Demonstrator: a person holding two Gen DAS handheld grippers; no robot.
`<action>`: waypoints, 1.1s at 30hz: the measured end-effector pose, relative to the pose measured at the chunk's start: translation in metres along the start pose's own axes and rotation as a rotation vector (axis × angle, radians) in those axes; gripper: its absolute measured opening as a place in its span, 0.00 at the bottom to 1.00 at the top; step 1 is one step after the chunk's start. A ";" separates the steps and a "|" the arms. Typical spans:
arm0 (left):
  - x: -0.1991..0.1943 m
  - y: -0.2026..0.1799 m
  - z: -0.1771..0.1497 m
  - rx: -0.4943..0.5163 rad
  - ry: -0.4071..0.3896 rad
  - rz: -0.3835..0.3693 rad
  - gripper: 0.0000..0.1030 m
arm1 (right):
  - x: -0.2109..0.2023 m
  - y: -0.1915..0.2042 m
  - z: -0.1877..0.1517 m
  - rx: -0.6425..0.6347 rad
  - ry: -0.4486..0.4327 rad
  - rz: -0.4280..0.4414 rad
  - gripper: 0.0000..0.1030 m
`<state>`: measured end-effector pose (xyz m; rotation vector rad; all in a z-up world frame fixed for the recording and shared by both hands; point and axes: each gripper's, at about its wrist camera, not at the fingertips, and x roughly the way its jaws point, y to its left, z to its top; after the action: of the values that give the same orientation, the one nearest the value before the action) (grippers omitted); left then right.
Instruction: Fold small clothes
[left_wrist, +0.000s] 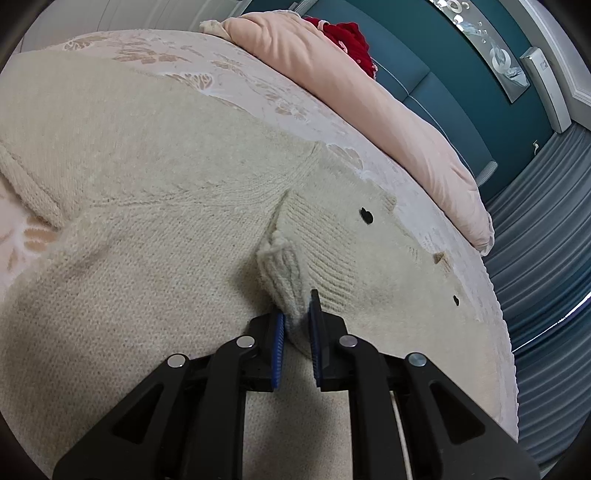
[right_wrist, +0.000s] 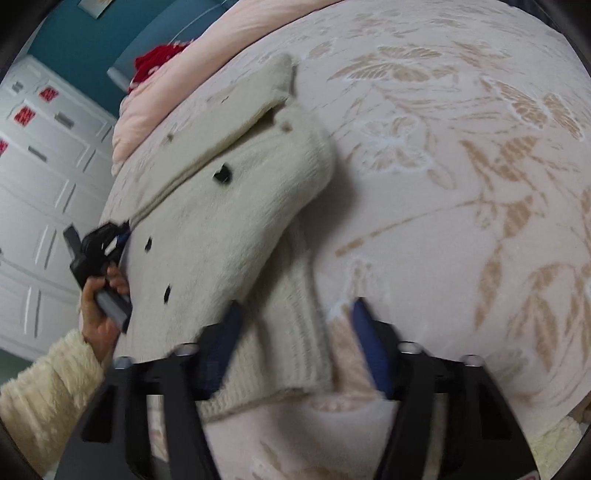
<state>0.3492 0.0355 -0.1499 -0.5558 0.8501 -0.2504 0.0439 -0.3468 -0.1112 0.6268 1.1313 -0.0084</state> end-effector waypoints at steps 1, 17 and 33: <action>0.000 -0.001 0.000 0.005 0.001 0.006 0.12 | -0.004 0.008 -0.002 -0.037 0.001 -0.030 0.08; -0.002 0.002 -0.002 0.001 -0.012 -0.013 0.13 | -0.040 0.060 0.105 -0.105 -0.289 0.017 0.16; 0.001 -0.003 -0.009 0.060 -0.047 0.025 0.13 | 0.108 0.053 0.292 -0.013 -0.248 -0.066 0.01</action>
<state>0.3429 0.0289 -0.1537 -0.4926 0.8009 -0.2390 0.3538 -0.4079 -0.0981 0.5597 0.9103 -0.1322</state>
